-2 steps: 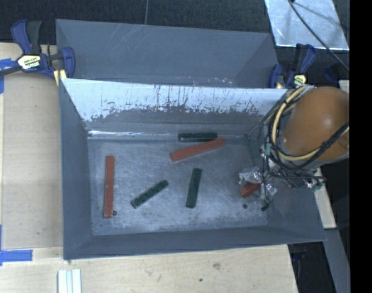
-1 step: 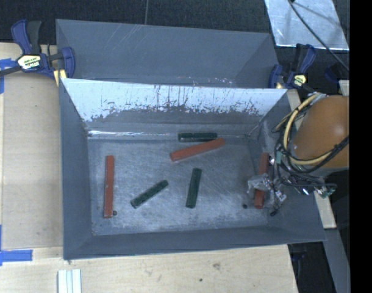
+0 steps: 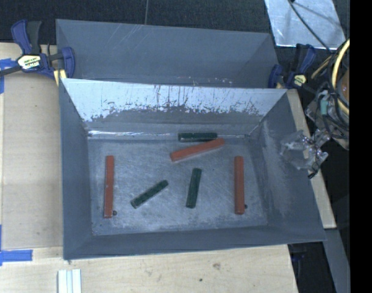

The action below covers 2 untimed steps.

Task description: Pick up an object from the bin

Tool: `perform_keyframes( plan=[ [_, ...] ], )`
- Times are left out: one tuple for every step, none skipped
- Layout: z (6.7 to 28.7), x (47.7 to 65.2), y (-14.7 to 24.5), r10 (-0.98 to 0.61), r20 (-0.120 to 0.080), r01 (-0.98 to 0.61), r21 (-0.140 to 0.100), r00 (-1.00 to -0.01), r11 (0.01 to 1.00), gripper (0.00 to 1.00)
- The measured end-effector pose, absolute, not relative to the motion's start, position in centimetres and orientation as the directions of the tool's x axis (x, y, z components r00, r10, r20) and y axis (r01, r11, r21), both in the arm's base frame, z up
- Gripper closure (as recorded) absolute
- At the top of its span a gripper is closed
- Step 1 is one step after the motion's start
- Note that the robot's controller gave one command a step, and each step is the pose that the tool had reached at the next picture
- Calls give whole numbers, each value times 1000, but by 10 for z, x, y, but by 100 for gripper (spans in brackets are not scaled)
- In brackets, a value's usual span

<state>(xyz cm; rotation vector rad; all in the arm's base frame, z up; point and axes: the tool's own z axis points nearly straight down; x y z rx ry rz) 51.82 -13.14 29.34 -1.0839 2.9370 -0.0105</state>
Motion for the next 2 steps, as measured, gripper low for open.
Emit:
perform_keyframes(
  plan=[
    [185, 512, -89, -635, 2, -635, 6, -772, 772, 100],
    [189, 513, -92, -632, -3, -632, -1, -775, 775, 0]
  ],
)
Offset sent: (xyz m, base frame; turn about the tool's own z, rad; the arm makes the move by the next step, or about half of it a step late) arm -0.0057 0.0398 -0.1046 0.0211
